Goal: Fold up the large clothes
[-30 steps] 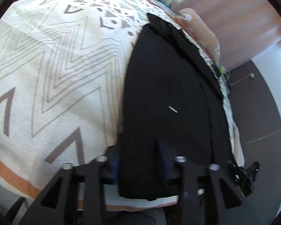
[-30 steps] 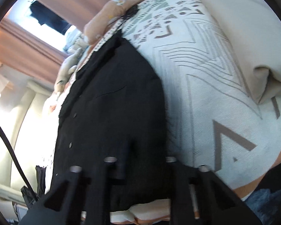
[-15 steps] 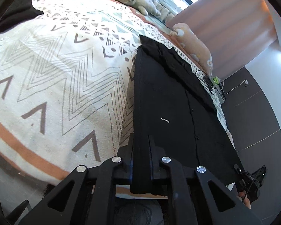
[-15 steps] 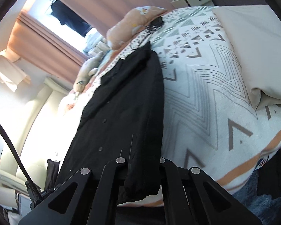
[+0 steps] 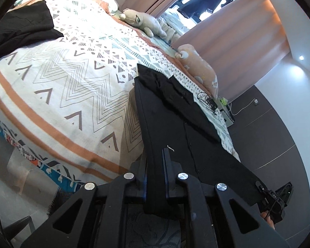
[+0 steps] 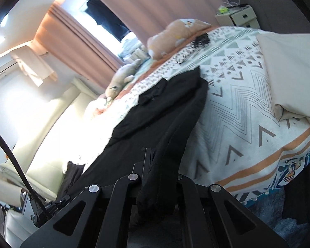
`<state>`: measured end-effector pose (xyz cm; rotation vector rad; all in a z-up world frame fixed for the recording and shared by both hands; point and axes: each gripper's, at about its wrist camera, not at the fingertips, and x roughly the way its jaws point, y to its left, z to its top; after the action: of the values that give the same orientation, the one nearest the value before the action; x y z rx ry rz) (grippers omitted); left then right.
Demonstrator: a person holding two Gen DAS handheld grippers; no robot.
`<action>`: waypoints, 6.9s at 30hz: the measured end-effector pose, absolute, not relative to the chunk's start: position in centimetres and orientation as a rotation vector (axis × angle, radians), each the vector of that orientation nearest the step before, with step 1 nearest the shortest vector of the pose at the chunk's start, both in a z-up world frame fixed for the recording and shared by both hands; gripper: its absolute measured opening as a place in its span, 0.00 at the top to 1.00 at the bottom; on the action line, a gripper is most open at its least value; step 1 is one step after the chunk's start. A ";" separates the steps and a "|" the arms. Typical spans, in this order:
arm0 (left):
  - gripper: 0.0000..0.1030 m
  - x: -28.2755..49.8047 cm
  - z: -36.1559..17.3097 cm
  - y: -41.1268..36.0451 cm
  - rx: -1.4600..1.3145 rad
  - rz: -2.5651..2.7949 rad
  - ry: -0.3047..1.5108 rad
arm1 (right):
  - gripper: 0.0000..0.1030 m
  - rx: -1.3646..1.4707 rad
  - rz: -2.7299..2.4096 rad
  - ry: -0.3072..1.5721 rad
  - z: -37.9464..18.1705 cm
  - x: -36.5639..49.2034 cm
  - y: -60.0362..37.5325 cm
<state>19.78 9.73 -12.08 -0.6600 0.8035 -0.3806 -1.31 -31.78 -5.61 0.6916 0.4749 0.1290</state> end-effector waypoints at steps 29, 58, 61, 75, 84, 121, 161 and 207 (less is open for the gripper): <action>0.88 9.7 0.9 16.0 -0.715 -0.426 0.478 | 1.00 0.694 0.281 0.287 0.6 -9.6 -32.0; 0.88 42.0 3.7 8.2 -0.598 -0.327 0.526 | 0.99 0.815 0.154 0.294 0.8 20.7 -33.8; 0.88 44.5 2.0 7.5 -0.612 -0.316 0.555 | 0.99 0.830 0.139 0.320 0.6 23.3 -33.8; 0.87 53.1 -8.4 5.5 -0.715 -0.292 0.715 | 0.99 0.855 0.046 0.466 -4.6 32.6 -34.4; 0.12 53.9 -11.1 5.4 -0.722 -0.237 0.762 | 0.94 0.863 -0.032 0.556 -6.5 34.9 -34.4; 0.00 40.6 -13.4 8.0 -0.478 -0.078 0.778 | 0.03 0.775 -0.150 0.589 -5.5 22.8 -33.9; 0.00 27.6 -13.8 5.1 -0.544 -0.068 0.785 | 0.03 0.377 0.064 0.776 -1.4 14.8 -18.2; 0.70 34.2 -22.8 10.0 -0.884 -0.043 0.990 | 0.50 0.119 0.122 1.014 -9.1 24.0 -7.3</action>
<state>34.15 9.99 -22.78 -0.8843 0.9904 -0.0430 24.01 -7.30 -9.09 0.1190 1.0137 0.1219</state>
